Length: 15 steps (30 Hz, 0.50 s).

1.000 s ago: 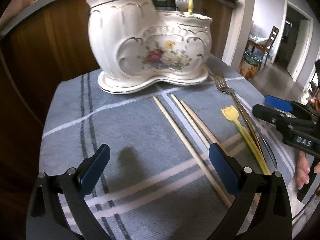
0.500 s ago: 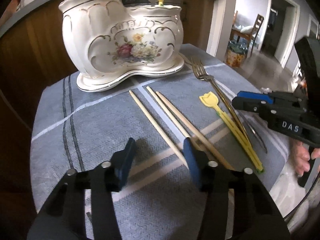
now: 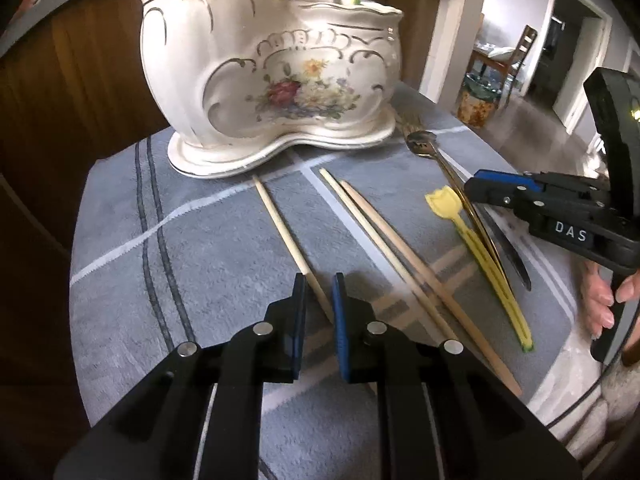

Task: Organize utensils
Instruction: 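Grasp a wooden chopstick with the left tool while the right tool grasps a silver spoon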

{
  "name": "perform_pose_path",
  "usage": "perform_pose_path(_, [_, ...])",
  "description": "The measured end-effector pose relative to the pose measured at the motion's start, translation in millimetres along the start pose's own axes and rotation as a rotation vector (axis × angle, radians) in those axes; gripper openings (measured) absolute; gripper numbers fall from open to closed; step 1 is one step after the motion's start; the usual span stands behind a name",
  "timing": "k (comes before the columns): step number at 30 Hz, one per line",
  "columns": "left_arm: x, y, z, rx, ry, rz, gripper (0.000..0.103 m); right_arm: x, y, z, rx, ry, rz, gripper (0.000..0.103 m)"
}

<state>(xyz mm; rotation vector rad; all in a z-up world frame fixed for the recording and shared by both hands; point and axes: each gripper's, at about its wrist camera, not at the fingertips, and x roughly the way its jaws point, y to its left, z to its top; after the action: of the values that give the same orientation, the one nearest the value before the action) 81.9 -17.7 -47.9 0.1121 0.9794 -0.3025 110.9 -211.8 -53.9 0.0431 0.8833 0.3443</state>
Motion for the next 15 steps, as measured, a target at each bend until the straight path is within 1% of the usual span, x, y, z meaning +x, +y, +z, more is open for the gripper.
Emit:
perform_pose_path(6, [7, 2, 13, -0.012, 0.004, 0.020, 0.014, 8, 5, 10, -0.021, 0.019, -0.018, 0.019])
perform_pose_path(8, [9, 3, 17, -0.002, 0.003, 0.027, 0.011, 10, 7, 11, -0.030, 0.025, -0.009, 0.018])
perform_pose_path(9, [9, 3, 16, 0.009, 0.002, 0.029, 0.010, 11, 8, 10, -0.031, 0.032, 0.006, 0.011])
perform_pose_path(11, [6, 3, 15, 0.027, 0.005, 0.022, 0.008, 9, 10, 7, -0.053, 0.031, 0.004, 0.006])
perform_pose_path(13, [3, 6, 11, 0.041, 0.014, 0.016, 0.007, 4, 12, 2, -0.085, 0.028, -0.033, 0.005])
perform_pose_path(15, [0, 9, 8, 0.051, 0.023, 0.016, 0.006, 0, 8, 0, -0.080, 0.031, -0.036, 0.005])
